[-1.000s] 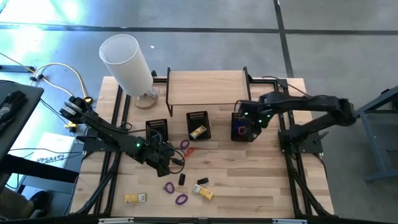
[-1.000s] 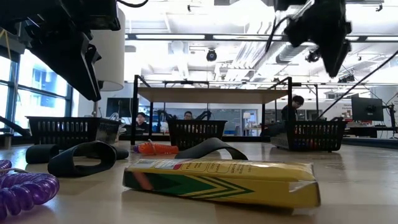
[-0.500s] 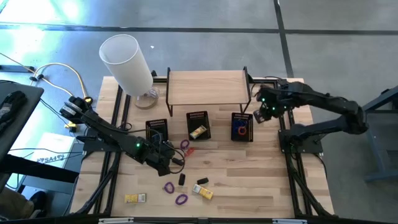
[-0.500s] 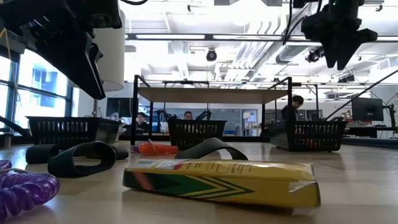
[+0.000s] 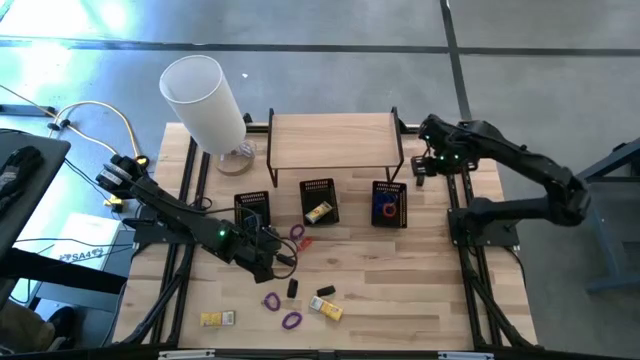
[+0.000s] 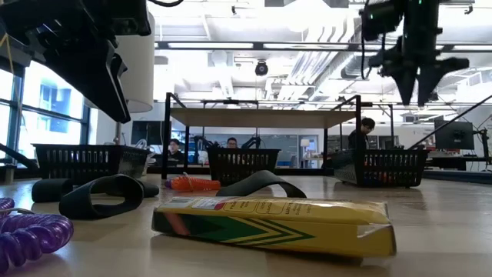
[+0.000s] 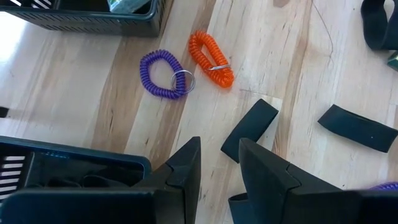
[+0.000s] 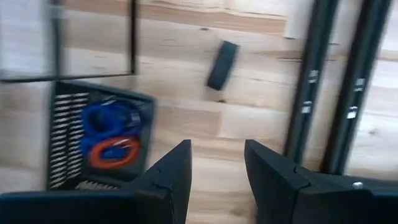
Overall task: Pick & Place Office Desk Supplies
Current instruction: Put the black rubber band into the left black bin
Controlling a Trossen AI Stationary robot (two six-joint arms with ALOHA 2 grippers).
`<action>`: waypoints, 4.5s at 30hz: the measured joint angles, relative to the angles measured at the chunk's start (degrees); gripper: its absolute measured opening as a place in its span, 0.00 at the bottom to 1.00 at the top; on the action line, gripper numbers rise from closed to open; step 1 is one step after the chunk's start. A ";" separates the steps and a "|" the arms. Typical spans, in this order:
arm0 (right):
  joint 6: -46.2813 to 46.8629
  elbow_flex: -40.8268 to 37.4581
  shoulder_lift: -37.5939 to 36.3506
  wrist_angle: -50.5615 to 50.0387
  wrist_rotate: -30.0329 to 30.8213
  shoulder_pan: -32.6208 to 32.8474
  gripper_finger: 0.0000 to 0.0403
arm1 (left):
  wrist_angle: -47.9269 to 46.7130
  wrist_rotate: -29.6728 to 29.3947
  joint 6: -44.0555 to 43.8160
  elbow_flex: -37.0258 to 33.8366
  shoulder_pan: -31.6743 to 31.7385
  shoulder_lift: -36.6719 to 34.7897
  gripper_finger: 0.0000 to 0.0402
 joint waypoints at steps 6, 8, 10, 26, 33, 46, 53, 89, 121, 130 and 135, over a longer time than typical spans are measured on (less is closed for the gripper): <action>-3.11 -7.90 0.00 10.92 -3.09 -3.98 0.34 | 0.00 -0.02 0.00 -0.02 0.00 0.00 0.26; -3.60 -10.30 0.00 14.75 -2.93 -5.05 0.34 | 0.00 -0.02 0.00 -0.02 0.00 0.00 0.26; -3.45 -12.46 0.00 17.09 -2.75 -6.21 0.34 | 0.00 -0.02 0.00 -0.02 0.00 0.00 0.26; -0.54 -23.04 1.49 30.15 -2.49 -10.11 0.34 | 0.22 -0.17 0.02 -0.02 0.00 0.00 0.26; -0.67 -24.35 8.70 34.38 -1.62 -10.16 0.34 | 0.37 -0.15 -0.22 -0.04 0.00 0.00 0.26; -3.26 -24.00 18.38 38.89 -0.10 -10.07 0.33 | 0.36 -0.09 0.13 -0.02 0.00 0.00 0.26; -5.16 -24.11 17.62 39.07 0.03 -10.07 0.16 | 0.37 -0.15 0.22 -0.04 0.00 0.00 0.26; -2.15 -8.38 -21.46 26.79 3.62 13.22 0.01 | 1.90 -0.22 -0.85 -0.04 0.00 0.02 0.26; -9.61 -8.16 5.51 67.62 13.88 59.40 0.01 | 10.72 5.98 -4.33 -0.04 2.34 0.02 0.28; -9.39 -8.18 8.43 70.22 14.09 61.30 0.01 | 14.36 5.19 -0.66 -0.04 2.41 0.15 0.58; -9.85 -8.18 8.91 71.80 15.30 62.71 0.01 | 19.93 3.66 1.42 -0.04 3.46 0.15 0.67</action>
